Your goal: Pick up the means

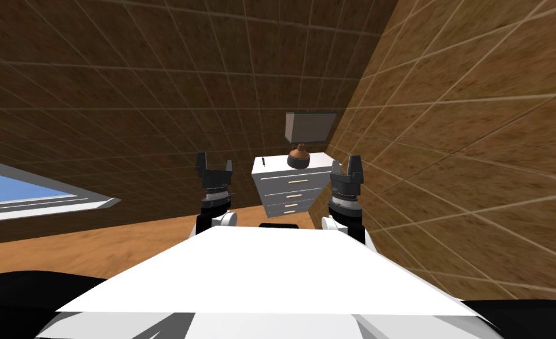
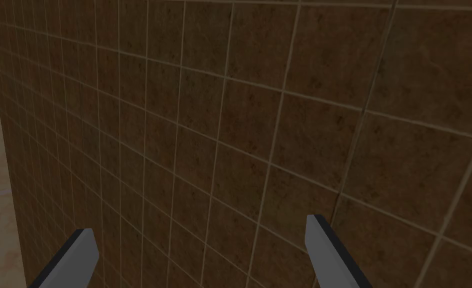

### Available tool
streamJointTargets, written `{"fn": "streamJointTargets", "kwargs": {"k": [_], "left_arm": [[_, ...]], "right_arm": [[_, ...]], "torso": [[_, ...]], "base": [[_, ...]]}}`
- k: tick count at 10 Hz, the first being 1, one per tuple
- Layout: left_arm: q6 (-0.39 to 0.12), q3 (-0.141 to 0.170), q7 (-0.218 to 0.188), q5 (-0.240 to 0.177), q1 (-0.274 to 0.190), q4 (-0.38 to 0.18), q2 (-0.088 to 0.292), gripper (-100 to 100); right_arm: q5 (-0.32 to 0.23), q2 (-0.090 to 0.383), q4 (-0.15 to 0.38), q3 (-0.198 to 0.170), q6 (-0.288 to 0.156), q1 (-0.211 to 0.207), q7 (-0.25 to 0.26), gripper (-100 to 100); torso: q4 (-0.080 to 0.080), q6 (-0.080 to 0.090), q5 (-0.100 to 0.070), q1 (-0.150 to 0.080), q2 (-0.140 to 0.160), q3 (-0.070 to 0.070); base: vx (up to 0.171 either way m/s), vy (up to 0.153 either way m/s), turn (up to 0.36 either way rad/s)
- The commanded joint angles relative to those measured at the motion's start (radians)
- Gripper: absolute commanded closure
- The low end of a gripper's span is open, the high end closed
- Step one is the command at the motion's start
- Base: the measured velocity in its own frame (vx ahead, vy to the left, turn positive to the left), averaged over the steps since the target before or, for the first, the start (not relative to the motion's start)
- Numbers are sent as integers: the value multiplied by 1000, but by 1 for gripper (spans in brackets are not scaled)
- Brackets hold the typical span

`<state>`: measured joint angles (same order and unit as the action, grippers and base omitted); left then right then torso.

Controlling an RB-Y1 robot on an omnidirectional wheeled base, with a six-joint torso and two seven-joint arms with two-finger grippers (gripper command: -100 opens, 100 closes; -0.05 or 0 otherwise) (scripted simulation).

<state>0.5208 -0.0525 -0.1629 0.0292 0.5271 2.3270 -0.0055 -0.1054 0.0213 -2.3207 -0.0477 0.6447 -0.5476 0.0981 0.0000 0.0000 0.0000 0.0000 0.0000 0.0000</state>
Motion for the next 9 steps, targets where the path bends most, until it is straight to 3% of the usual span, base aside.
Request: {"fn": "streamJointTargets", "kwargs": {"k": [1,6,7,9], "left_arm": [[-11,0,4,-9,-12,0,31,-100],[-112,-4,34,-79,-100,-4,177,-100],[-112,-4,34,-79,-100,-4,185,-100],[-178,-9,52,-118,-152,-8,252,-100]], "right_arm": [[0,0,0,0,0,0,0,0],[0,0,0,0,0,0,0,0],[0,0,0,0,0,0,0,0],[0,0,0,0,0,0,0,0]], "torso": [[0,0,0,0,0,0],[0,0,1,2,-1,-1],[0,0,1,3,-1,-1],[0,0,0,2,-1,0]], "base": [[2,6,-8],[10,26,-19],[9,28,-15],[7,24,-38]]}}
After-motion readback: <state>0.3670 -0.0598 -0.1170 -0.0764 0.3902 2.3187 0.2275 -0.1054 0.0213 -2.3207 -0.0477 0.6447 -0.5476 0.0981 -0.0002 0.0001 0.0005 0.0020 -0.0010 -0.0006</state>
